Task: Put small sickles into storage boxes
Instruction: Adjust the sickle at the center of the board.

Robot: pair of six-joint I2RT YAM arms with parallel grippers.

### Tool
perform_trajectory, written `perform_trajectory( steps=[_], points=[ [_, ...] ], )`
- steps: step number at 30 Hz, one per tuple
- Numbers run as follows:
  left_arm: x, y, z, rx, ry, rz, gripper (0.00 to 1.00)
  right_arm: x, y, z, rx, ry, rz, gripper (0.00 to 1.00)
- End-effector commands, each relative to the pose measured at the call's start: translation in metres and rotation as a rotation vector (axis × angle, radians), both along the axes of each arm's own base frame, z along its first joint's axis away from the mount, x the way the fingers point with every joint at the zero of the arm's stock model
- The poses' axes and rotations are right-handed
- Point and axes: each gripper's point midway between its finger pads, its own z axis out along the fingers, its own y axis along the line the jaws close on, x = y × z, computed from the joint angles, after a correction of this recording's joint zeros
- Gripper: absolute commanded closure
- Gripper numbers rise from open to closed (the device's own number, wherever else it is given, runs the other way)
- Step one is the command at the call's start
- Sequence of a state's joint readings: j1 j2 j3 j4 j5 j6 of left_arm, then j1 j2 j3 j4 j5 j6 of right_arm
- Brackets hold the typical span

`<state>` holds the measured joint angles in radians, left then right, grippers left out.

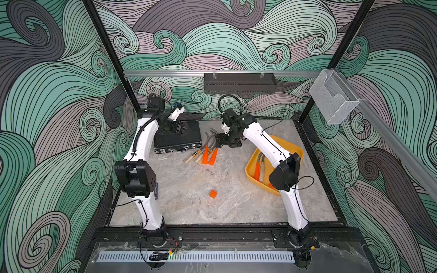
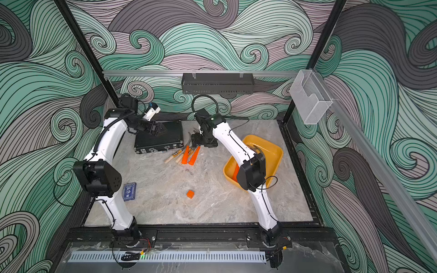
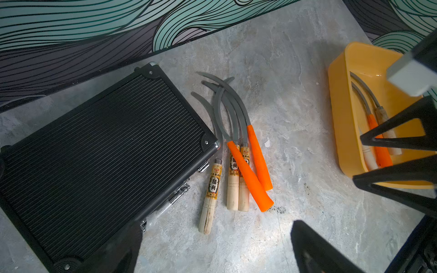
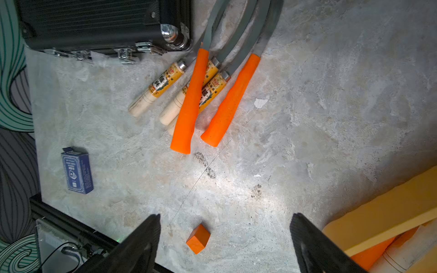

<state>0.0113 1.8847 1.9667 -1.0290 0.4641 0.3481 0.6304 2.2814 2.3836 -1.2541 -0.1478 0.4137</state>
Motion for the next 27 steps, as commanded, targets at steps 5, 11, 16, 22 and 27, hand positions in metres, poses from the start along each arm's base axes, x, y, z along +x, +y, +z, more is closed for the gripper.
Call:
perform_trajectory(
  steps=[5, 11, 16, 22, 27],
  points=[
    [-0.006, -0.002, 0.013, -0.024, -0.012, -0.01, 0.02, 0.011, 0.002, -0.043, -0.094, 0.011, 0.036, 0.13],
    [-0.01, -0.003, 0.011, -0.023, -0.003, -0.021, 0.02, 0.01, 0.013, -0.06, -0.128, -0.001, 0.098, 0.13],
    [-0.009, -0.003, 0.007, -0.028, 0.003, -0.021, 0.02, 0.006, 0.016, -0.073, -0.133, 0.021, 0.111, 0.12],
    [-0.005, -0.004, 0.008, -0.058, 0.009, 0.005, 0.02, 0.006, 0.021, -0.082, -0.128, 0.035, 0.106, 0.12],
    [-0.004, -0.004, 0.009, -0.06, 0.004, 0.002, 0.02, 0.006, 0.025, -0.091, -0.129, 0.044, 0.114, 0.13]
  ],
)
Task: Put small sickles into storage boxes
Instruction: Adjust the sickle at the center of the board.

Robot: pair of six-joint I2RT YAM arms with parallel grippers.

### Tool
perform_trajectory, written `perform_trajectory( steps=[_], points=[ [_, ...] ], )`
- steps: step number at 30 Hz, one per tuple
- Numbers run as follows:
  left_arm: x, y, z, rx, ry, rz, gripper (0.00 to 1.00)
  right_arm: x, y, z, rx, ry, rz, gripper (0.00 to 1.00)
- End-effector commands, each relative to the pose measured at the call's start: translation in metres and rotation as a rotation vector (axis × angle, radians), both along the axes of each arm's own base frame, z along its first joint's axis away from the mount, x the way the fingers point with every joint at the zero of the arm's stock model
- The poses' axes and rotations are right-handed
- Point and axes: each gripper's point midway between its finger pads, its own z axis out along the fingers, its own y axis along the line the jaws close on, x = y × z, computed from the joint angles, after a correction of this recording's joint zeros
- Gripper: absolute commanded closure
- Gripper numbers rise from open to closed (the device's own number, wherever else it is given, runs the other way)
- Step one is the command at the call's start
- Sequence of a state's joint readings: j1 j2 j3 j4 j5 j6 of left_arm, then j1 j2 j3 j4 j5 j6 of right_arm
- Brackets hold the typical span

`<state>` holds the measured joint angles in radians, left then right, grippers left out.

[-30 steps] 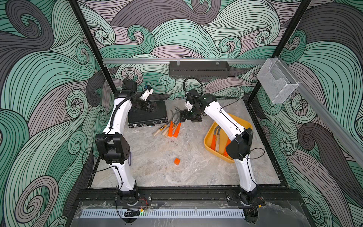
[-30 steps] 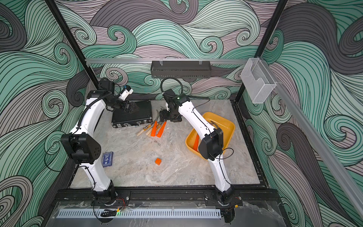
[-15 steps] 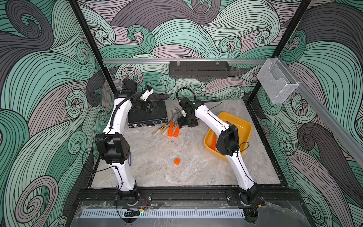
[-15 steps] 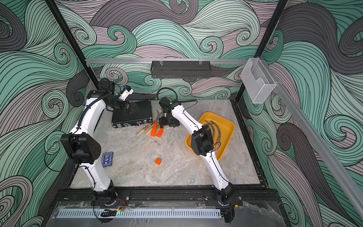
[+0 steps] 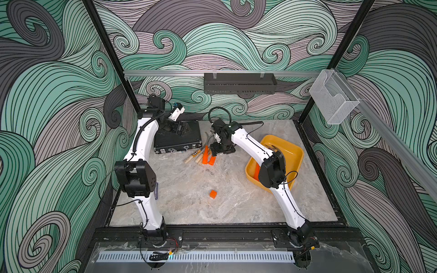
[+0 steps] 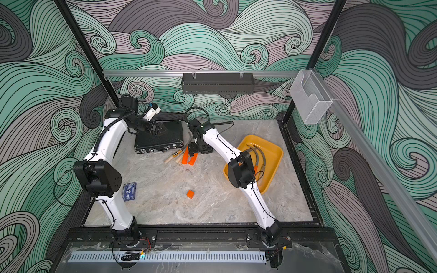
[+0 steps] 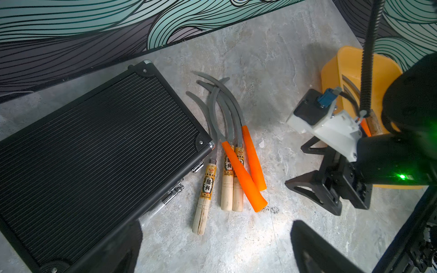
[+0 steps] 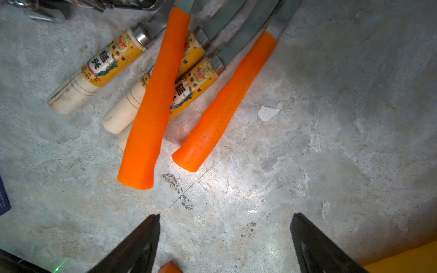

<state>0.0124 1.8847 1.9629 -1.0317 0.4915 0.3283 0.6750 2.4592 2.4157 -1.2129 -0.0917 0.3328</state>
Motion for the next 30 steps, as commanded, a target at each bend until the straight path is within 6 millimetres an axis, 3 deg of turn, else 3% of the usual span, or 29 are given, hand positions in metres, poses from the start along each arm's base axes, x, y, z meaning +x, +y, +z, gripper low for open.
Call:
perform_trajectory(
  steps=[1, 30],
  points=[
    [-0.001, -0.001, 0.008, -0.028, -0.01, 0.001, 0.02, 0.0, 0.004, -0.016, -0.013, 0.019, 0.007, 0.13],
    [0.001, 0.005, 0.009, 0.011, -0.002, 0.004, 0.02, -0.006, 0.024, -0.054, -0.017, 0.053, 0.069, 0.13]
  ],
)
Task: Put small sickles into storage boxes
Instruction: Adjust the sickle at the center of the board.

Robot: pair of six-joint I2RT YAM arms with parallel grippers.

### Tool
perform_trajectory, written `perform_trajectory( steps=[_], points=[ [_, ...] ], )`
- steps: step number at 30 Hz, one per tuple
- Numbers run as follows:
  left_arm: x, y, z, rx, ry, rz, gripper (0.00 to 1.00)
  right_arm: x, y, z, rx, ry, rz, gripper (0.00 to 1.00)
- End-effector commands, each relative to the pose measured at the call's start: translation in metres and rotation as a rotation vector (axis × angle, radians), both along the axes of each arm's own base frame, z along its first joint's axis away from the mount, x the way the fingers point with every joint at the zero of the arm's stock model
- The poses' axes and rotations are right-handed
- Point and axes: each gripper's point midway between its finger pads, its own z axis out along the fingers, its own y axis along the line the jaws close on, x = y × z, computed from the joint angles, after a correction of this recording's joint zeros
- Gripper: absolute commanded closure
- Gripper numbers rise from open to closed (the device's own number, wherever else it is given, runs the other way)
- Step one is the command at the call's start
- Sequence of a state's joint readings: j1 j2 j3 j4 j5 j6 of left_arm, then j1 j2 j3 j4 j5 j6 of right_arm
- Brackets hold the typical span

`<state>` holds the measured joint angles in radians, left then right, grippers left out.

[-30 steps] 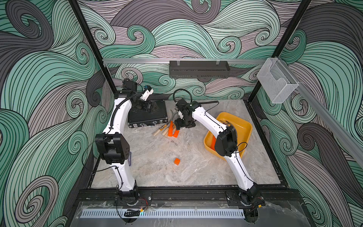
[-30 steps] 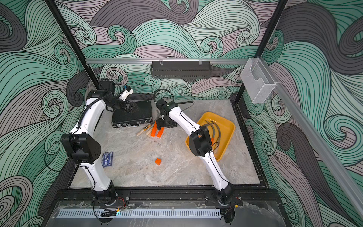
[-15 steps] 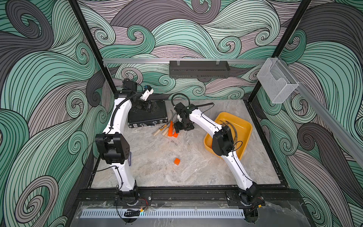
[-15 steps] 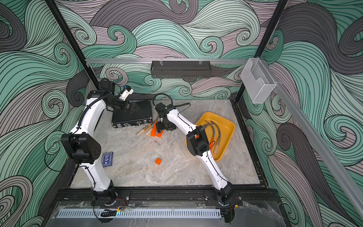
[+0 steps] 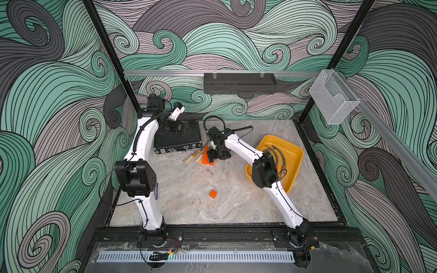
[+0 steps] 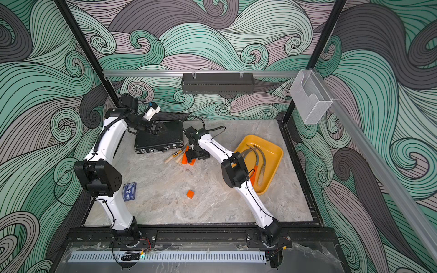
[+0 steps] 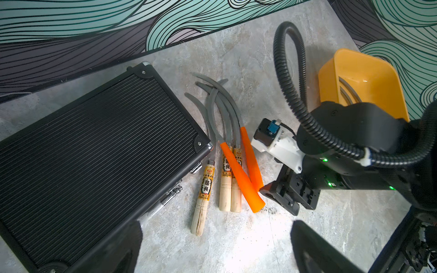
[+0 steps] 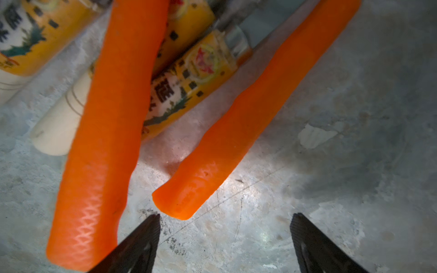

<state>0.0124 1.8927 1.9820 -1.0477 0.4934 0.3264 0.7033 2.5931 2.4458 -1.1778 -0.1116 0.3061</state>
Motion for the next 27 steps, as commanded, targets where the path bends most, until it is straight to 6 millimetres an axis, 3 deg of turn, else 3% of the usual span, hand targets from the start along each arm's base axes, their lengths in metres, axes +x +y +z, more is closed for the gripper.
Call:
perform_trajectory(
  steps=[1, 12, 27],
  points=[
    [0.001, 0.005, 0.008, 0.013, -0.009, 0.002, 0.02, -0.001, 0.006, 0.002, 0.013, -0.004, 0.013, 0.13],
    [-0.002, 0.004, 0.01, 0.019, -0.018, -0.006, 0.02, 0.002, 0.013, 0.005, 0.019, -0.03, 0.015, 0.12],
    [-0.003, 0.0, 0.01, -0.001, -0.01, -0.009, 0.02, 0.006, 0.006, -0.012, -0.029, -0.031, 0.008, 0.12]
  ],
)
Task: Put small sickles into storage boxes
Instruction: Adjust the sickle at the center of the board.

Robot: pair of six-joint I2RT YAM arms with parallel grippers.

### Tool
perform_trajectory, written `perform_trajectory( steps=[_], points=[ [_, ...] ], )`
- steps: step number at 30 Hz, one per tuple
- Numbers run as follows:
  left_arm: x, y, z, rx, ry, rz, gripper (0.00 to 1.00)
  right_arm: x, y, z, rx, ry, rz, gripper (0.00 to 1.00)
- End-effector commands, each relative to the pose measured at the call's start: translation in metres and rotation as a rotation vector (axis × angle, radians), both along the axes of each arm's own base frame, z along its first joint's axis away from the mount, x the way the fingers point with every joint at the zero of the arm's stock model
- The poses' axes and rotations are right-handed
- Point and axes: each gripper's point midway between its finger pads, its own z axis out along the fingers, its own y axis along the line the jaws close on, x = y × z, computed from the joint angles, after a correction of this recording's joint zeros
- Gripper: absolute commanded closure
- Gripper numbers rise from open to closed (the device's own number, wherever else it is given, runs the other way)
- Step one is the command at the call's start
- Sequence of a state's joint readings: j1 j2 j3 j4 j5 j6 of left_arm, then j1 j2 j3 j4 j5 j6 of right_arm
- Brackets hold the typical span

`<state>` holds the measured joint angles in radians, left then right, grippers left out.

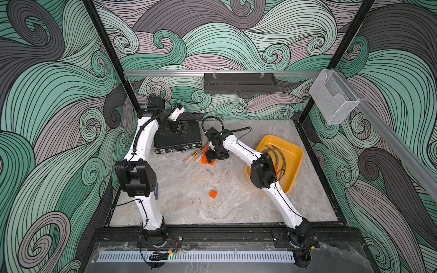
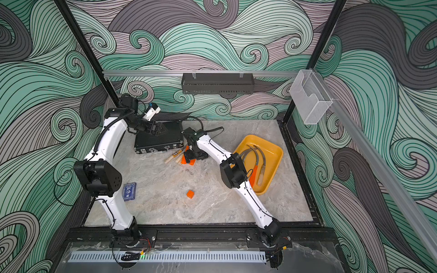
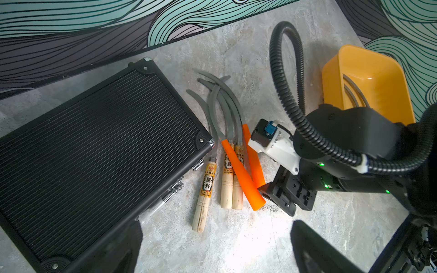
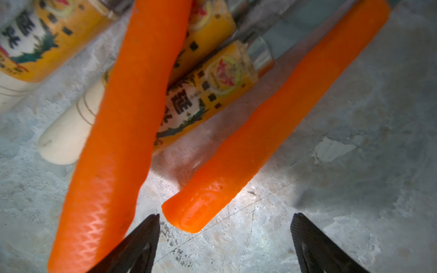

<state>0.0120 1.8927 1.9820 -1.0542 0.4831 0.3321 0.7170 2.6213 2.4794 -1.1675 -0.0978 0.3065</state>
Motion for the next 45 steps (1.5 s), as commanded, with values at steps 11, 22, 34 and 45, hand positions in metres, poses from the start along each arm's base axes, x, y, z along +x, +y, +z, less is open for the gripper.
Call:
perform_trajectory(
  steps=[11, 22, 34, 45],
  points=[
    [-0.002, -0.002, 0.013, -0.013, -0.02, -0.011, 0.02, 0.012, -0.025, -0.011, -0.113, -0.038, -0.032, 0.12],
    [0.0, -0.004, 0.011, -0.027, -0.014, -0.01, 0.02, 0.019, -0.052, -0.002, -0.197, -0.07, -0.059, 0.13],
    [0.003, -0.006, 0.006, -0.056, -0.005, -0.002, 0.02, 0.027, -0.079, 0.024, -0.19, -0.082, -0.153, 0.21],
    [0.004, -0.005, 0.009, -0.054, -0.016, -0.001, 0.02, 0.035, -0.06, 0.026, -0.057, -0.038, -0.169, 0.29]
  ],
)
